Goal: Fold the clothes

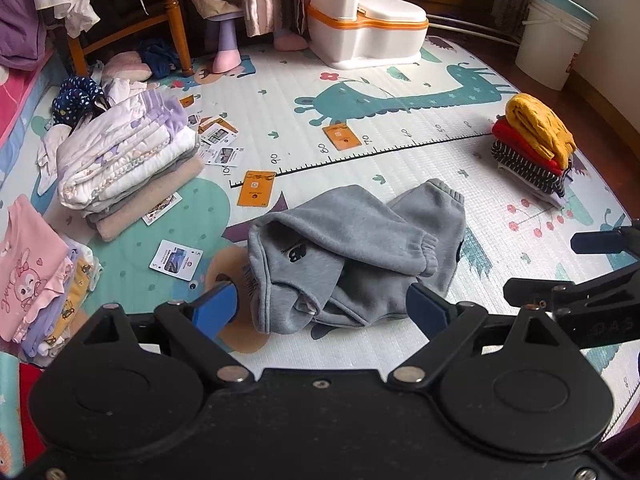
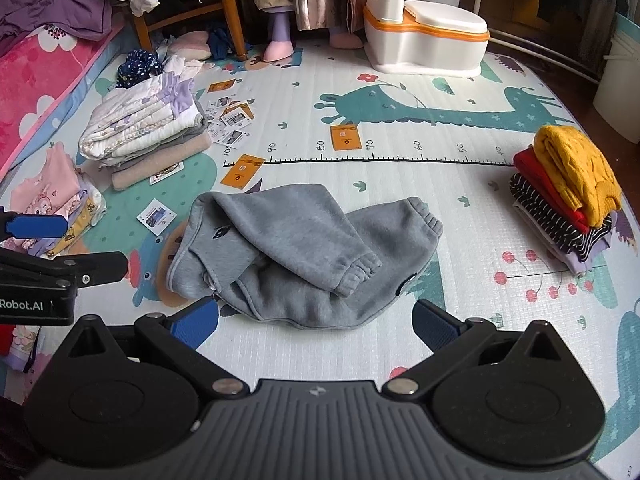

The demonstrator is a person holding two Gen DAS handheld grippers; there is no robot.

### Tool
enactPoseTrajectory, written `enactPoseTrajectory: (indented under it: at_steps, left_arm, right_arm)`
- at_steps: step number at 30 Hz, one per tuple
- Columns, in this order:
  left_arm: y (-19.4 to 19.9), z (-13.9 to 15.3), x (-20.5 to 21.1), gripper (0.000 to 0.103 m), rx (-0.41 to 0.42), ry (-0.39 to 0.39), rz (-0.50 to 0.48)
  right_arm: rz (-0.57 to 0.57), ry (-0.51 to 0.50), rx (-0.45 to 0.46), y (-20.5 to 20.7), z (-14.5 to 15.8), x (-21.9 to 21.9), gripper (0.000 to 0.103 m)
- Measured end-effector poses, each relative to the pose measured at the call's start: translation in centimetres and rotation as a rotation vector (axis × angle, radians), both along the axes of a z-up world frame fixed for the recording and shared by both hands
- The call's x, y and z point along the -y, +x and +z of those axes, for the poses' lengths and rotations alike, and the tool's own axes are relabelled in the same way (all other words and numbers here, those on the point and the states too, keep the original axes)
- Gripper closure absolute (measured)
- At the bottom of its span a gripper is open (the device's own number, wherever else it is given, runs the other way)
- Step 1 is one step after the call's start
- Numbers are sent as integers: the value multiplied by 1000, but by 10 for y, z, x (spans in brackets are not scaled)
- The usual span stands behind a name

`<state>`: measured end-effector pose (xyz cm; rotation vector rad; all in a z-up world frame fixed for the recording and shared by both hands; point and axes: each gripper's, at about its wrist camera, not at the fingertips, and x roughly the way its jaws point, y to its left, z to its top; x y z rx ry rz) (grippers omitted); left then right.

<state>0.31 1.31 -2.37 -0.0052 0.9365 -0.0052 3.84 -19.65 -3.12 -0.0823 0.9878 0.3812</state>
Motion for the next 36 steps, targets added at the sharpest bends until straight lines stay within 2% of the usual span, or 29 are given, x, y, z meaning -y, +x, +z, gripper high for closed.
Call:
enactPoseTrajectory:
  at_steps: [11, 21, 25, 29, 36]
  left_arm:
    - [14, -18, -15, 10, 21, -4, 18]
    - [37, -51, -23, 10, 11, -35, 15]
    - [43, -72, -29, 11, -30, -29, 33]
    - [49, -95, -40, 16, -70, -32, 70]
    - [54, -136, -55, 32, -136, -44, 98]
  right_arm:
    - [-5, -9, -19, 16, -33, 5, 0]
    - [-9, -26, -12, 42, -75, 16, 1]
    - [56, -79, 50, 46, -85, 9, 1]
    - [128, -143, 99, 52, -100, -4, 3]
    - [295, -163, 137, 62, -125, -31, 20]
